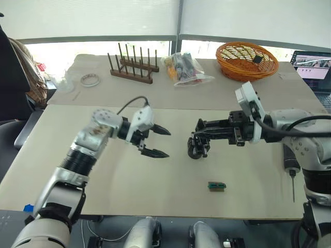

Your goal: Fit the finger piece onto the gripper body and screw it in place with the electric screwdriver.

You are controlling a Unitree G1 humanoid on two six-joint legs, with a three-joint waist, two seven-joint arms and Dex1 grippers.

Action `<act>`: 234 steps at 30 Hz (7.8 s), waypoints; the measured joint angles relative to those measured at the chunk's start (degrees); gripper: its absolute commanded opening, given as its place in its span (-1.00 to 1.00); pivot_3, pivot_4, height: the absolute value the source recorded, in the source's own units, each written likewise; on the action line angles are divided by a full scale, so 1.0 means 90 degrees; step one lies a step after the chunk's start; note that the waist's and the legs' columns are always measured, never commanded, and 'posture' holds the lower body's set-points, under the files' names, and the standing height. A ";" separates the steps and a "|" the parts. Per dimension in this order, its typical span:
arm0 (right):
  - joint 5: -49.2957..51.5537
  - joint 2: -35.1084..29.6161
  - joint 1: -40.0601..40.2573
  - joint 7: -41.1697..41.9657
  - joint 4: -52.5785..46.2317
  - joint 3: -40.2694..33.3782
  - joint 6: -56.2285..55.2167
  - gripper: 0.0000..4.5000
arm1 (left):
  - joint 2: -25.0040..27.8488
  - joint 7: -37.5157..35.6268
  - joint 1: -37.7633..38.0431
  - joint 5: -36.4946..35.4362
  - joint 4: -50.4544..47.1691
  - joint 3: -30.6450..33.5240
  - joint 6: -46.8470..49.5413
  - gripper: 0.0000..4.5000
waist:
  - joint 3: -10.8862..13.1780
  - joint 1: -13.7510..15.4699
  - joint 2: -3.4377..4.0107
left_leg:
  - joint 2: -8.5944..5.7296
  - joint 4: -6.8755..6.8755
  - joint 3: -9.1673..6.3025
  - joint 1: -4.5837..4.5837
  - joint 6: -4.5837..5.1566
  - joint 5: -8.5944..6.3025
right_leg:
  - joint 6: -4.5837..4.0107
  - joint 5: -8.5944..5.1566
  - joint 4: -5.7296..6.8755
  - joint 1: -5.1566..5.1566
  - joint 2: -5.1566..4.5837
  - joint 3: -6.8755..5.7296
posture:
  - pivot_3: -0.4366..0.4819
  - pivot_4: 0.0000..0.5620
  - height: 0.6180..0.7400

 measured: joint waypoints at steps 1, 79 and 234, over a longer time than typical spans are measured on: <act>-0.0078 -0.0008 0.0083 0.0013 -0.0001 0.0004 -0.0107 -0.85 | -0.0207 0.0155 0.0010 0.0196 0.0289 -0.0068 -0.0271 1.00 | 0.0000 0.0006 0.0000 | 0.0000 0.0000 -0.0002 -0.0001 0.0001 0.0000 | 0.0000 0.0000 0.0001 0.0000 -0.0001 0.0000 | -0.05 -0.47 1.00; -0.1567 0.1009 0.0596 0.1410 0.2010 0.0524 -0.3711 -0.85 | -0.2654 0.1279 -0.0834 0.1571 0.3964 0.0379 -0.2734 0.04 | -0.0017 -0.0057 -0.0021 | 0.0006 0.0024 -0.0030 0.0015 0.0018 -0.0013 | -0.0001 0.0003 0.0009 0.0005 -0.0026 -0.0013 | -0.05 -0.47 1.00; 0.0269 -0.2389 0.1602 -0.3213 -0.0406 -0.2273 0.3532 0.99 | -0.0250 -0.0657 0.0675 0.0499 0.0223 0.0792 -0.0216 1.00 | -0.0124 -0.0060 -0.0039 | 0.0009 0.0001 -0.0034 -0.0021 0.0003 -0.0065 | -0.0018 0.0029 -0.0073 0.0014 -0.0134 -0.0174 | -0.05 -0.47 1.00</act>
